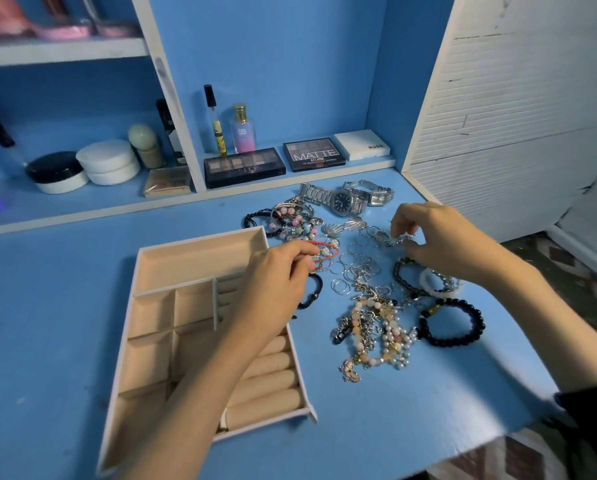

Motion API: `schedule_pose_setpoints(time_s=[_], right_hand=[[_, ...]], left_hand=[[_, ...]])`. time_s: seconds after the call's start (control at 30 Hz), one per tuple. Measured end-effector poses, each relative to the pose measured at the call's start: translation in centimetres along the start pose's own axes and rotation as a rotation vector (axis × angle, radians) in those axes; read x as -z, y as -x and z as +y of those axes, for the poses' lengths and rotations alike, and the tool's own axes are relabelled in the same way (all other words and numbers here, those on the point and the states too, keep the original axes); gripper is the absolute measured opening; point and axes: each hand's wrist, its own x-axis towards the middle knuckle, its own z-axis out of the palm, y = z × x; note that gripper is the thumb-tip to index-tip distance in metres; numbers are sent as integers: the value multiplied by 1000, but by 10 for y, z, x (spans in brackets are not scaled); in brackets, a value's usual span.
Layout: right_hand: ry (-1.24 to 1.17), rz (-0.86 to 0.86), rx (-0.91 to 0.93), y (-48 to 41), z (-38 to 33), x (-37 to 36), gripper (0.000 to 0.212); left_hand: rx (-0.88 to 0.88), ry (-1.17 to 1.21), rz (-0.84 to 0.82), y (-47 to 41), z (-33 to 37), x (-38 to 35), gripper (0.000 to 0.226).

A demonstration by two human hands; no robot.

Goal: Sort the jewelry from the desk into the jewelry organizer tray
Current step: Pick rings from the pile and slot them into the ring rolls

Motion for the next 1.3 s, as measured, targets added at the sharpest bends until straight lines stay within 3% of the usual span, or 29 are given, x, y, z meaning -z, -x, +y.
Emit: schedule_pose_setpoints(time_s=[0.27, 0.47, 0.6, 0.7, 0.77, 0.87, 0.97, 1.13, 1.3], right_hand=[[44, 42, 35, -10, 7, -12, 16], [91, 146, -61, -18, 4, -24, 25], [103, 216, -104, -21, -3, -25, 15], [-89, 378, -35, -17, -20, -17, 9], [-324, 390, 5, -15, -42, -12, 9], [-658, 232, 56, -15, -79, -18, 13], [-973, 78, 85, -20, -109, -35, 10], [-1126, 52, 135, -27, -128, -56, 10], [-1121, 100, 112, -29, -122, -58, 9]], left_hand=[[-22, 7, 0, 0, -2, 0, 22], [-19, 7, -8, 0, -1, 0, 22], [5, 62, -5, 0, 0, 8, 21], [8, 108, 66, 1, -5, 31, 19], [8, 142, 128, 4, -14, 50, 18], [9, 141, 190, 9, -32, 73, 21], [19, 101, 140, 15, -45, 85, 25], [-6, 50, 59, 22, -52, 86, 16], [1, -5, 32, 21, -63, 78, 12]])
